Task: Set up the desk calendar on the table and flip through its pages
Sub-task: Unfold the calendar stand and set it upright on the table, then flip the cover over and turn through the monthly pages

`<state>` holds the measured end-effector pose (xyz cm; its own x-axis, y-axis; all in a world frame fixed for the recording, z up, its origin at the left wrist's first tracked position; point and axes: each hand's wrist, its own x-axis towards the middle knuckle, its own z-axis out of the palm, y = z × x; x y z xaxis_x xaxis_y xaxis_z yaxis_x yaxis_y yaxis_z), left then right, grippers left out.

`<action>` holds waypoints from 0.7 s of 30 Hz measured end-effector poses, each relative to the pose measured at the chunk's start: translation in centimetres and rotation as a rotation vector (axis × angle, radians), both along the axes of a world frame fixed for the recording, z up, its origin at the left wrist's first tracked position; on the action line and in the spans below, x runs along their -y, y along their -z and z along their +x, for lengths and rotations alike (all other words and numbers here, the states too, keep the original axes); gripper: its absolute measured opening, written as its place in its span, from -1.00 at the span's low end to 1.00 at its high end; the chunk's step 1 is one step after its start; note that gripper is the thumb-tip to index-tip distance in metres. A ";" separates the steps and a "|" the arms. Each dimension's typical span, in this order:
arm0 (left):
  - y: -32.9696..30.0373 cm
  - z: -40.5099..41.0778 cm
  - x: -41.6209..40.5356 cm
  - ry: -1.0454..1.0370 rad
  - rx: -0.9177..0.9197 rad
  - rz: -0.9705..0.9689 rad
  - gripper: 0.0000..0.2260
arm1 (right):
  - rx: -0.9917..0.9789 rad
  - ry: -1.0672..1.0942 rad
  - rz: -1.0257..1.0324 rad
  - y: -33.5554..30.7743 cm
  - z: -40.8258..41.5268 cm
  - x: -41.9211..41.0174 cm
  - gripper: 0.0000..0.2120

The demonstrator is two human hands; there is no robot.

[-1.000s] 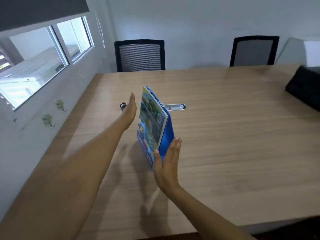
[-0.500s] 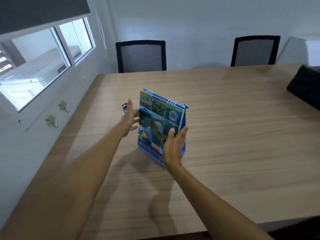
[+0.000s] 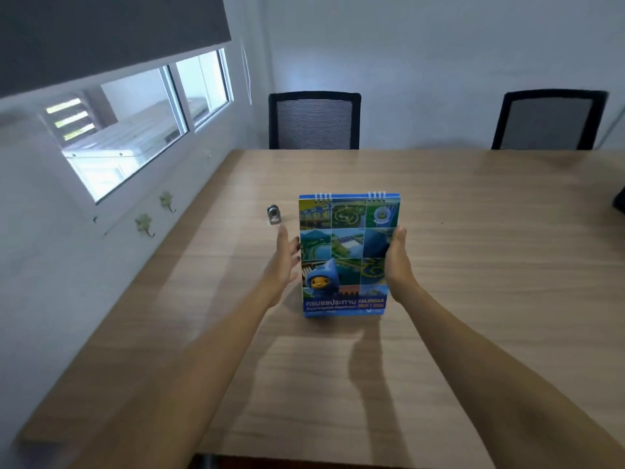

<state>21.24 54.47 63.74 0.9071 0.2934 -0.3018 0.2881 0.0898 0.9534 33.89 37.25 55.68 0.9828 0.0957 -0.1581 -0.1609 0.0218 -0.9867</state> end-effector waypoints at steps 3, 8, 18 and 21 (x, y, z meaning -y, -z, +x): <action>-0.9 -1.1 1.9 -0.038 0.073 0.017 -0.43 | -0.007 0.053 -0.042 -2.6 -3.8 0.4 -0.34; -0.8 -2.3 4.4 -0.013 0.101 0.034 -0.46 | -0.017 -0.020 -0.020 -0.4 -5.5 1.9 -0.49; 1.5 -1.1 3.4 -0.037 0.017 0.082 -0.52 | 0.055 -0.078 -0.092 -0.6 -6.1 3.2 -0.59; 3.9 0.1 1.7 -0.107 -0.034 0.250 -0.54 | 0.077 0.007 -0.116 -0.8 -5.3 3.8 -0.61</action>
